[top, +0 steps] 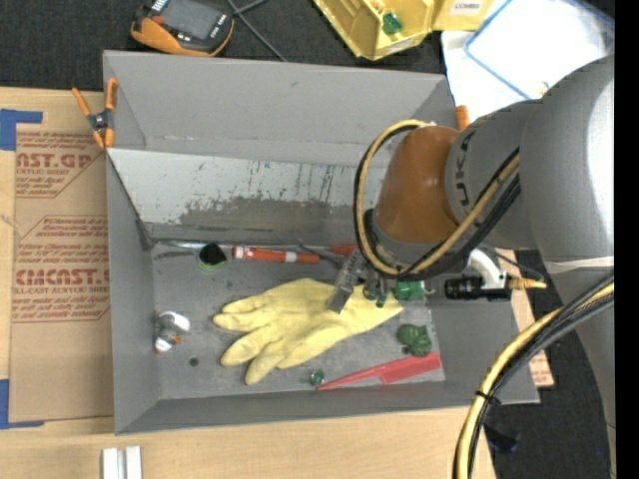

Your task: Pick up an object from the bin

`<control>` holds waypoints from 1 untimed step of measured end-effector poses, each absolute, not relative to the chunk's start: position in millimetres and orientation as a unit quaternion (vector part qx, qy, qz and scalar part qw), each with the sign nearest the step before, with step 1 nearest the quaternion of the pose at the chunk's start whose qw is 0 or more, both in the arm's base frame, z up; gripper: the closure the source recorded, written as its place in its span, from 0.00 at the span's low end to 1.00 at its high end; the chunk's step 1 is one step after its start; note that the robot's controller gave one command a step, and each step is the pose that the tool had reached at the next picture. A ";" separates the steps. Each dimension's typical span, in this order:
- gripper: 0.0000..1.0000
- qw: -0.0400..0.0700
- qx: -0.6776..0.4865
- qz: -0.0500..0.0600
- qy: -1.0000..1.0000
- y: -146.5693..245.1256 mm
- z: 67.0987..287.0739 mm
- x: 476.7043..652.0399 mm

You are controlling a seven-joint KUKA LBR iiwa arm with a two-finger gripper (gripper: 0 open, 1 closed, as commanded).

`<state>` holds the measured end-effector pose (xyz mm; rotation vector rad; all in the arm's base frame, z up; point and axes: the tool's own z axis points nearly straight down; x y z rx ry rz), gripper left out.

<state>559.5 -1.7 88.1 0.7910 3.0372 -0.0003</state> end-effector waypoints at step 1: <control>1.00 0.002 0.252 0.000 0.968 -1.7 88.1 559.5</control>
Offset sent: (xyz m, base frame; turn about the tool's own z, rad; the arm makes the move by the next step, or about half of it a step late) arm 0.0000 0.0000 0.0000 0.0000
